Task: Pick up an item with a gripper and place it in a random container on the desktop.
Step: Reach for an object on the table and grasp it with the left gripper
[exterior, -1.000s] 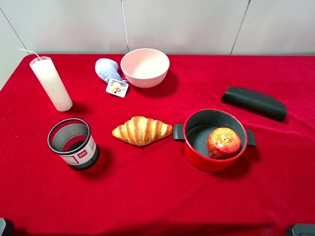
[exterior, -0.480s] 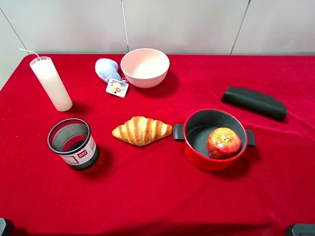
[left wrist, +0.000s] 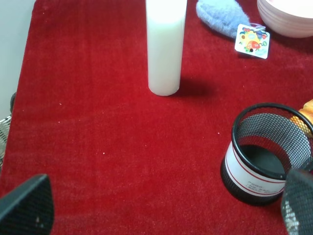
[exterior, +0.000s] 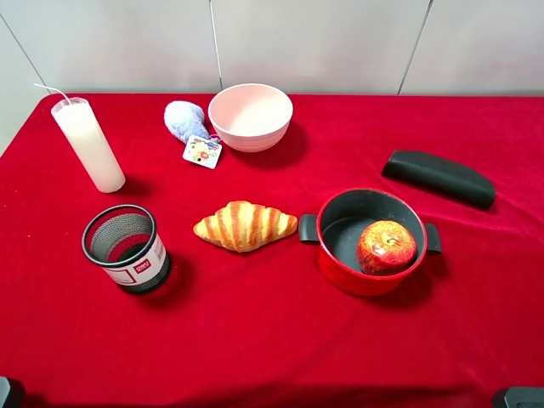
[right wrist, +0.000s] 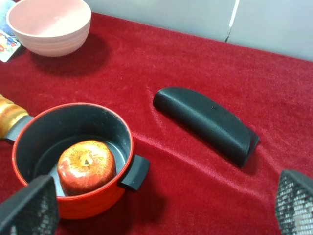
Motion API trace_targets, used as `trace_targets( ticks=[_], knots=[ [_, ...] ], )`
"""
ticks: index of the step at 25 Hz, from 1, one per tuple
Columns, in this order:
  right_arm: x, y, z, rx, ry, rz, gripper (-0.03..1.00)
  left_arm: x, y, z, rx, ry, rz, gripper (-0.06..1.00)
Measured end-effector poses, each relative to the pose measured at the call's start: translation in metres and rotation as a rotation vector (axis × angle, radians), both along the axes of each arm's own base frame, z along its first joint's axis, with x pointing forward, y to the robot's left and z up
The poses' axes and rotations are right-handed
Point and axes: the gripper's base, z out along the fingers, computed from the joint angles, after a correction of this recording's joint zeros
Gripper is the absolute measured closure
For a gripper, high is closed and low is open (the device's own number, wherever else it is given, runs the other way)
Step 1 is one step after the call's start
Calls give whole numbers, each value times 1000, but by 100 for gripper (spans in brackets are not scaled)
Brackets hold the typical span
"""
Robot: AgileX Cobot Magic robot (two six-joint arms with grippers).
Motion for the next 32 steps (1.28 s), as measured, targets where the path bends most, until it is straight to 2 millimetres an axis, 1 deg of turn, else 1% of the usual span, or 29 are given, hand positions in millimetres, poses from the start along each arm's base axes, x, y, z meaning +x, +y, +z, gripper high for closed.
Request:
trace_targets(
  ticks=[10,14,17,24,32],
  knots=[
    [0,0,0,0,0,0,27,1,0,0,2,10,1,4],
    [0,0,0,0,0,0,27,12,0,1,30,74,11,4],
    [0,0,0,0,0,0,27,21,-1,5,37,102,11,4],
    [0,0,0,0,1,1,27,54,-7,14,47,107,-1,4],
    [0,0,0,0,1,1,27,100,-14,14,87,148,-40,4]
  ],
)
